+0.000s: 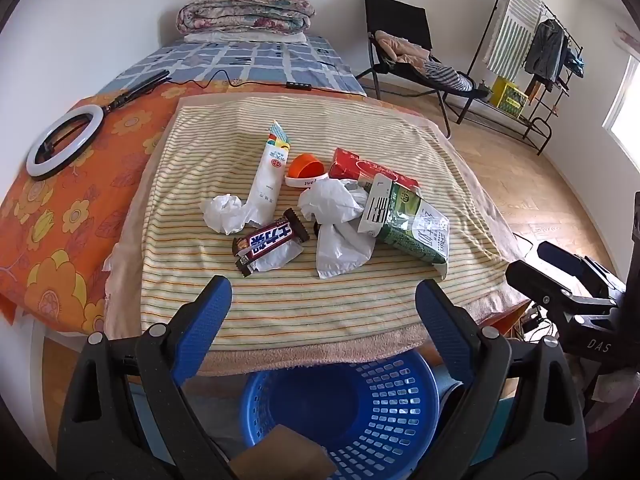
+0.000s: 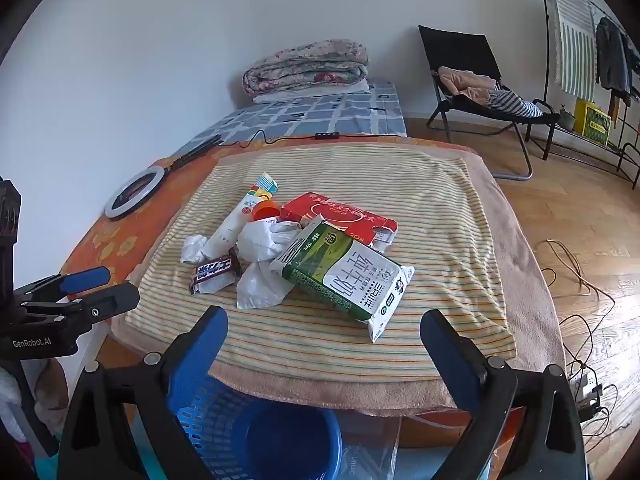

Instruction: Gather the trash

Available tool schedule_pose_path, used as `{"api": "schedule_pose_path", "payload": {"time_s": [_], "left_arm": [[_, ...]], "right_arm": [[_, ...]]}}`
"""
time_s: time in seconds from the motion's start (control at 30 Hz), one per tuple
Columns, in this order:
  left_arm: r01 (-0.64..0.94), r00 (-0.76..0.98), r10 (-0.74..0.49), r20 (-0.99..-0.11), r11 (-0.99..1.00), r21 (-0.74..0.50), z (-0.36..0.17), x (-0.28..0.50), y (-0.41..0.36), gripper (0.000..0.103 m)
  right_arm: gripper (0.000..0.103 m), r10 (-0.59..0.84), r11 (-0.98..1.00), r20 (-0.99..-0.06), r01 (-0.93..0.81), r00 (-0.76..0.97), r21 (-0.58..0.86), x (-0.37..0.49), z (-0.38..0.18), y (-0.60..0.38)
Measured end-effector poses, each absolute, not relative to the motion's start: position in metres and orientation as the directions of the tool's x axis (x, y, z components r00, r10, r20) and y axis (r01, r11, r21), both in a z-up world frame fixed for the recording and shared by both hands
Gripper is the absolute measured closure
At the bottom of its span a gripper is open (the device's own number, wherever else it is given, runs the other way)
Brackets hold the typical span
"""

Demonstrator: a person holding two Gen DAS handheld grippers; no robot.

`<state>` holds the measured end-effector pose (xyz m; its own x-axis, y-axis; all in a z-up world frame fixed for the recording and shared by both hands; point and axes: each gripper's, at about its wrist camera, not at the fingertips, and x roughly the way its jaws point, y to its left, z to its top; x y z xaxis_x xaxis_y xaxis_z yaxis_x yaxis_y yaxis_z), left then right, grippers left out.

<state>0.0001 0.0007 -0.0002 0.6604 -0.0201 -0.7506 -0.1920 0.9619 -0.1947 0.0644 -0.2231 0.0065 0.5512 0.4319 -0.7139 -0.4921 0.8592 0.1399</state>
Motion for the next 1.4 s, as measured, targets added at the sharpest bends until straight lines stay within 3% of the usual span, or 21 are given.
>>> {"api": "schedule_pose_path", "payload": {"time_s": [1.4], "left_arm": [[-0.191, 0.657, -0.029, -0.753, 0.96, -0.203, -0.0003, 0.0009, 0.0014, 0.008]], "right_arm": [[0.005, 0.457, 0.857, -0.72, -0.476, 0.523, 0.198, 0.0672, -0.0011, -0.2255]]}}
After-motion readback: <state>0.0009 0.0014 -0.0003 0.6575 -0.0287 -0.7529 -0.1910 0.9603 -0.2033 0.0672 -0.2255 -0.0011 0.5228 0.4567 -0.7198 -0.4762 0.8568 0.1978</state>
